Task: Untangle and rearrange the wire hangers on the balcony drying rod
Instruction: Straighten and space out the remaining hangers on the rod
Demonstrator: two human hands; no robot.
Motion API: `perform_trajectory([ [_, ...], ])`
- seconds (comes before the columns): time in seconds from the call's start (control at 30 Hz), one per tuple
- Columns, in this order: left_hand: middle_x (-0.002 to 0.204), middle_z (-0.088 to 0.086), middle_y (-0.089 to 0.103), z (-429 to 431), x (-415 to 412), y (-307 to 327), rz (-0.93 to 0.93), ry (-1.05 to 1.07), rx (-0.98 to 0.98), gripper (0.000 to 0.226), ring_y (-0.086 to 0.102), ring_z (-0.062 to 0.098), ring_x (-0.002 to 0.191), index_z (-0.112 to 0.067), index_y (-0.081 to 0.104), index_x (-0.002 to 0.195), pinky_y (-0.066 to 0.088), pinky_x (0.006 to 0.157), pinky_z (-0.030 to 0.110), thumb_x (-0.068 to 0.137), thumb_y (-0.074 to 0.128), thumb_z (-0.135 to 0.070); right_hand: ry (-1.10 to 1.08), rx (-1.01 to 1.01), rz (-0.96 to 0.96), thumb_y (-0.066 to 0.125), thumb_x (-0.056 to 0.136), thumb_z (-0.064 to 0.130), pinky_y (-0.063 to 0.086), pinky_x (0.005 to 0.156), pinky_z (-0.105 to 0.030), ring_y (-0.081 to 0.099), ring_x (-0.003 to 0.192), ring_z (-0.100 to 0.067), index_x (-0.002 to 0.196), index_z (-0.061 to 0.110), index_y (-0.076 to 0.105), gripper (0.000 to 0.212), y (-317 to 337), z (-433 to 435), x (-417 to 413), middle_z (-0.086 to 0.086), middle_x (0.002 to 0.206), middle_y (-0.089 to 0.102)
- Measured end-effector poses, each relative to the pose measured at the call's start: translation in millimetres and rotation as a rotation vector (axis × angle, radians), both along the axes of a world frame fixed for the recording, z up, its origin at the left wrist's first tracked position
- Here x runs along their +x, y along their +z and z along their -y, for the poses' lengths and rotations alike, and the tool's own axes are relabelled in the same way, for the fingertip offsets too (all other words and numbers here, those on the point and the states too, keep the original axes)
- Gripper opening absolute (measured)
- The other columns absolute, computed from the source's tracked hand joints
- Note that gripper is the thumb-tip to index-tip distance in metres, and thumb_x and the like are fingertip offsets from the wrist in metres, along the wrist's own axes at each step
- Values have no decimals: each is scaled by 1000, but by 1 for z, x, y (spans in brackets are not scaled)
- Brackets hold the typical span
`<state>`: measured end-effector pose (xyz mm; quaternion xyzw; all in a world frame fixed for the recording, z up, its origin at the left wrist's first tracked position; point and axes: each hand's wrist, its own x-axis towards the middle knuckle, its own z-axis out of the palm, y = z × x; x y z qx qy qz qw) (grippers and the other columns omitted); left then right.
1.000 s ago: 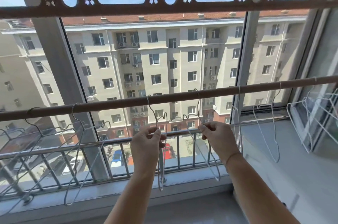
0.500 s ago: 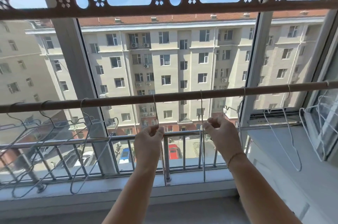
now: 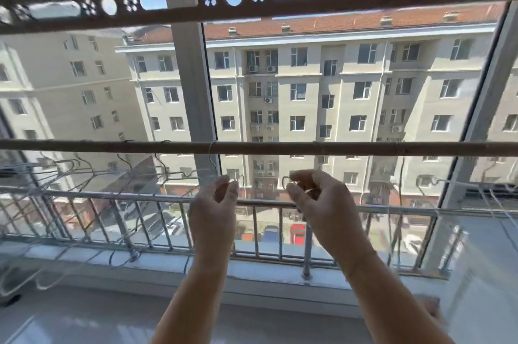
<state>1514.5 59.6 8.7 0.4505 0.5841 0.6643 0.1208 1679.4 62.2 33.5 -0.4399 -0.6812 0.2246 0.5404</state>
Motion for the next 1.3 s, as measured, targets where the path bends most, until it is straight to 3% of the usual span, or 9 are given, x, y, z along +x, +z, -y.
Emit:
perform_trajectory([
  [0.07, 93, 1, 71, 5, -22, 2, -38, 48, 17, 25, 66, 11, 83, -11, 67, 109, 50, 74, 20, 87, 63, -23, 24, -36, 0, 64, 86, 24, 55, 71, -25, 61, 71, -9, 103, 17, 65, 18, -5, 0, -24, 5, 80, 66],
  [0.3, 119, 15, 64, 3, -133, -3, -166, 175, -110, 36, 58, 27, 113, -4, 59, 119, 45, 96, 35, 87, 62, -20, -37, -142, 1, 65, 85, 28, 52, 80, -29, 62, 83, -15, 100, 13, 63, 22, -31, -15, -130, 0, 88, 67],
  [0.47, 91, 8, 73, -4, -174, -14, -180, 10, -264, 25, 66, 17, 77, -9, 68, 106, 51, 68, 26, 87, 62, -24, -127, -227, 35, 64, 85, 30, 52, 77, -32, 63, 79, -15, 97, 13, 63, 20, -47, -21, -165, 1, 84, 67],
  [0.63, 72, -3, 73, -10, -177, -17, -109, -138, -281, 11, 69, 17, 68, -16, 72, 83, 56, 68, 35, 87, 63, -18, -137, -304, -26, 62, 87, 20, 56, 76, -43, 69, 76, -20, 102, 6, 62, 20, -53, -27, -172, -9, 81, 72],
  [0.77, 68, -4, 72, -16, -165, -16, -71, -222, -269, 10, 64, 10, 57, -13, 73, 87, 48, 55, 18, 87, 63, -15, -160, -299, -68, 58, 89, 12, 58, 70, -36, 68, 72, -20, 97, 4, 66, 13, -52, -31, -161, -10, 79, 71],
  [0.97, 69, -4, 72, -26, -133, -12, -49, -301, -280, 7, 61, 2, 47, -16, 71, 85, 46, 46, 10, 86, 64, -16, -262, -278, -82, 56, 90, 9, 52, 63, -24, 62, 62, -11, 95, 5, 68, 14, -49, -42, -120, -5, 70, 67],
  [1.07, 68, -2, 72, -32, -116, -9, -2, -327, -277, 7, 62, 2, 48, -18, 71, 83, 50, 50, 15, 85, 65, -15, -291, -274, -67, 55, 89, 6, 47, 57, -13, 61, 57, -4, 92, 6, 68, 13, -47, -46, -101, 0, 64, 65],
  [1.17, 64, -3, 73, -38, -100, -9, 22, -342, -286, 19, 67, 17, 58, -29, 67, 71, 58, 62, 34, 85, 66, -17, -300, -273, -64, 55, 88, 4, 40, 44, -5, 55, 43, 6, 91, 6, 68, 13, -45, -49, -85, -4, 66, 65],
  [1.3, 62, -4, 73, -44, -85, -10, 66, -399, -296, 19, 66, 11, 54, -28, 67, 71, 55, 56, 29, 86, 65, -16, -300, -279, -68, 56, 89, 4, 37, 43, -4, 53, 42, 9, 93, 6, 68, 13, -46, -52, -72, -7, 72, 66],
])
